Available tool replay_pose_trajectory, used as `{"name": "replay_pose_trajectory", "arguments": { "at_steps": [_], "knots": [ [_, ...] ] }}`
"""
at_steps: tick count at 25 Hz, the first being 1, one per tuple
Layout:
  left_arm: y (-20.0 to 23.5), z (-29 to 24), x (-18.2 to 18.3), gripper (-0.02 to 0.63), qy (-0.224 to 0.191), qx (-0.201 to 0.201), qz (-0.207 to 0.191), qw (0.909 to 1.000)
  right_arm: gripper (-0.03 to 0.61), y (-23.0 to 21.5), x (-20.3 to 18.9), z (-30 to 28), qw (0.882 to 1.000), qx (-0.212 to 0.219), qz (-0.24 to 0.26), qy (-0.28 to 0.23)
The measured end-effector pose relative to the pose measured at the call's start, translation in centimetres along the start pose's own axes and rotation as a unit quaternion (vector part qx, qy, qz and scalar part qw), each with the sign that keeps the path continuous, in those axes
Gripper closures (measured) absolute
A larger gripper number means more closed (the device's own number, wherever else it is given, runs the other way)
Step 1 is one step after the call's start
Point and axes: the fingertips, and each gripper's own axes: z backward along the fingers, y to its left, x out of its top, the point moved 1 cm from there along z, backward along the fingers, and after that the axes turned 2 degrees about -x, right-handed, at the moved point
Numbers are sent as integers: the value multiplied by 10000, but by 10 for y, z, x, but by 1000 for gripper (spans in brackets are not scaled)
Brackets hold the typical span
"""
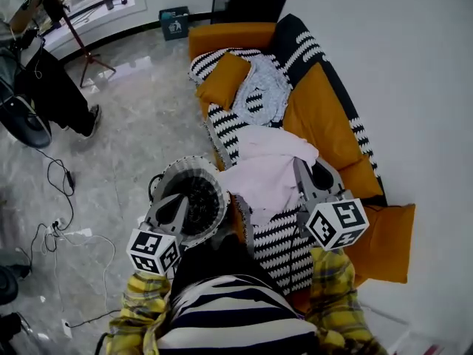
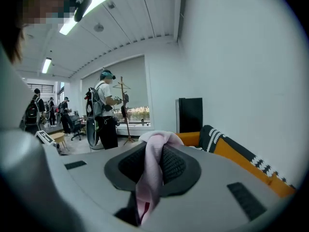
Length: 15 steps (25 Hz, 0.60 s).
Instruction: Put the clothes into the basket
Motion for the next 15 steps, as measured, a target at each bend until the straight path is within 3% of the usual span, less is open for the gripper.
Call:
{"name": "replay_pose_trajectory", "arguments": {
  "at_steps": [7,15],
  "knots": [
    [8,27,25,588,-428,313,24,9986,502,48,63,-3,9954,793,298,-446],
    [28,63,38,588,-859,920,201,9918,502,114,100,-20,9800,1751,560,-759]
  ]
}}
